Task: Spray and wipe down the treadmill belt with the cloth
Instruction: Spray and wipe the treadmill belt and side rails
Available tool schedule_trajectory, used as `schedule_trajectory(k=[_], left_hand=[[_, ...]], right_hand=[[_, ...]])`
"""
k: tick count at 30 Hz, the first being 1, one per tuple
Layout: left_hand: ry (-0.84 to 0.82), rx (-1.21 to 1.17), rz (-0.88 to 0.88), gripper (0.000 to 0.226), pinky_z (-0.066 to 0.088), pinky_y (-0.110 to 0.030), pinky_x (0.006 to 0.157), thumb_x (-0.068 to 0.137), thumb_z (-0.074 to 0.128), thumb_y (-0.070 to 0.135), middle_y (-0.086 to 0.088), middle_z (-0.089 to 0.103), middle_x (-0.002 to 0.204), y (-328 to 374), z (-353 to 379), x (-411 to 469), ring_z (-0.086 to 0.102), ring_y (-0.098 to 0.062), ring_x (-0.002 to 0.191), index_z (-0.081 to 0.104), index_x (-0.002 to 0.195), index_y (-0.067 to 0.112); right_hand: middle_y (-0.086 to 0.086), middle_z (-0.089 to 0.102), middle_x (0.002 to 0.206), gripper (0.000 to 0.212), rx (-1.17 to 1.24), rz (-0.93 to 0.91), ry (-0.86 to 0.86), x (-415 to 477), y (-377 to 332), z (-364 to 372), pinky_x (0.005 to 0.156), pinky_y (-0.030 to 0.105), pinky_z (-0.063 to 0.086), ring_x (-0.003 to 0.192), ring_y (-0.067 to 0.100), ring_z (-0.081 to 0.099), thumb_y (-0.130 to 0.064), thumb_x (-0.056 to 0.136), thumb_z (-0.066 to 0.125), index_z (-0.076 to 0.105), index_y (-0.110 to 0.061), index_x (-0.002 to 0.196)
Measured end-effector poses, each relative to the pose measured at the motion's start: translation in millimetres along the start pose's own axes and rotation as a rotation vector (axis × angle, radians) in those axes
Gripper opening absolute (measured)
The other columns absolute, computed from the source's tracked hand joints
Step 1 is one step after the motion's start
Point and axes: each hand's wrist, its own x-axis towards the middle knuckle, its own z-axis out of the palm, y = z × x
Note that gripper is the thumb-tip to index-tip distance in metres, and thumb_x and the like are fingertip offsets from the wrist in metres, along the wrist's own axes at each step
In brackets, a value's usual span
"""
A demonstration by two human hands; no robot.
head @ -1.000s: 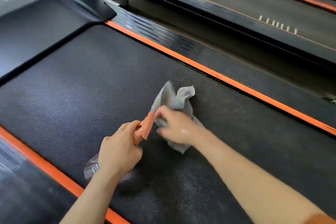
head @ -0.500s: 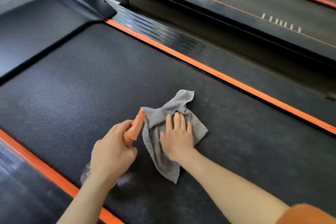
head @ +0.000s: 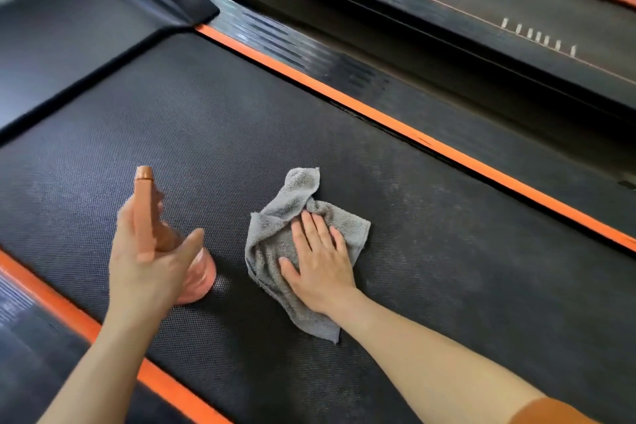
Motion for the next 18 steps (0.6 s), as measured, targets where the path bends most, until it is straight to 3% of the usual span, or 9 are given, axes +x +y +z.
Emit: schedule_trajectory(k=[3,6,8,10,12,15,18], left_hand=[[-0.072,0.289,-0.003,0.07,0.052,-0.054,0.085,0.067,0.087,0.039,0.003,0.06,0.102,0,-17,2,0.06,-0.028,0.096,0.043,0.122,0.048],[-0.323,0.574,-0.151,0.074,0.054,-0.054,0.087,0.06,0.08,0.067,-0.004,0.068,0.11,-26,-44,6,0.065,-0.031,0.1,0.053,0.122,0.038],[-0.501,0.779,-0.199,0.07,0.057,-0.04,0.076,0.053,0.067,0.088,0.002,0.071,0.084,-30,-52,5,0.07,-0.024,0.083,0.064,0.091,0.03],[-0.685,0.96,-0.14,0.052,0.054,-0.03,0.072,0.072,0.055,0.084,0.006,0.063,0.069,-10,-43,-6,0.065,-0.011,0.072,0.059,0.068,0.033],[-0.868,0.979,-0.057,0.04,0.05,-0.027,0.081,0.09,0.048,0.067,0.005,0.064,0.078,7,-23,-17,0.063,-0.01,0.081,0.063,0.082,0.031],[-0.844,0.714,0.005,0.029,0.044,-0.024,0.097,0.097,0.054,0.039,0.01,0.066,0.118,11,18,-25,0.06,-0.01,0.113,0.061,0.125,0.032],[-0.686,0.568,0.173,0.056,0.026,-0.034,0.116,0.097,0.055,0.029,0.004,0.022,0.162,-8,60,-29,0.026,-0.022,0.145,0.037,0.15,0.032]], right_hand=[[0.007,-0.008,0.167,0.064,0.011,-0.009,-0.014,-1,-6,-1,0.12,0.047,-0.009,0.152,0.022,-0.015,-0.053,0.101,0.024,0.008,-0.03,0.158],[0.009,-0.008,0.167,0.059,0.01,-0.032,-0.02,-2,-10,-2,0.119,0.052,-0.009,0.152,0.025,-0.017,-0.055,0.101,0.024,0.011,-0.039,0.156],[0.009,-0.008,0.167,0.057,-0.003,-0.039,-0.031,-3,-9,-3,0.118,0.053,-0.01,0.152,0.027,-0.017,-0.057,0.101,0.024,0.013,-0.043,0.155],[0.008,-0.008,0.167,0.056,-0.01,-0.048,-0.032,-5,-8,-2,0.118,0.054,-0.011,0.151,0.028,-0.017,-0.058,0.1,0.023,0.014,-0.045,0.154],[0.008,-0.005,0.167,0.056,-0.007,-0.053,-0.019,-6,-7,0,0.119,0.054,-0.01,0.152,0.028,-0.015,-0.059,0.099,0.023,0.017,-0.045,0.154],[0.007,-0.003,0.167,0.057,-0.006,-0.039,-0.005,-7,-8,1,0.119,0.054,-0.011,0.152,0.028,-0.014,-0.06,0.099,0.023,0.018,-0.045,0.154],[0.003,-0.012,0.167,0.057,-0.033,-0.053,-0.062,-14,-6,2,0.119,0.055,-0.013,0.15,0.025,-0.023,-0.06,0.1,0.021,0.014,-0.044,0.154]])
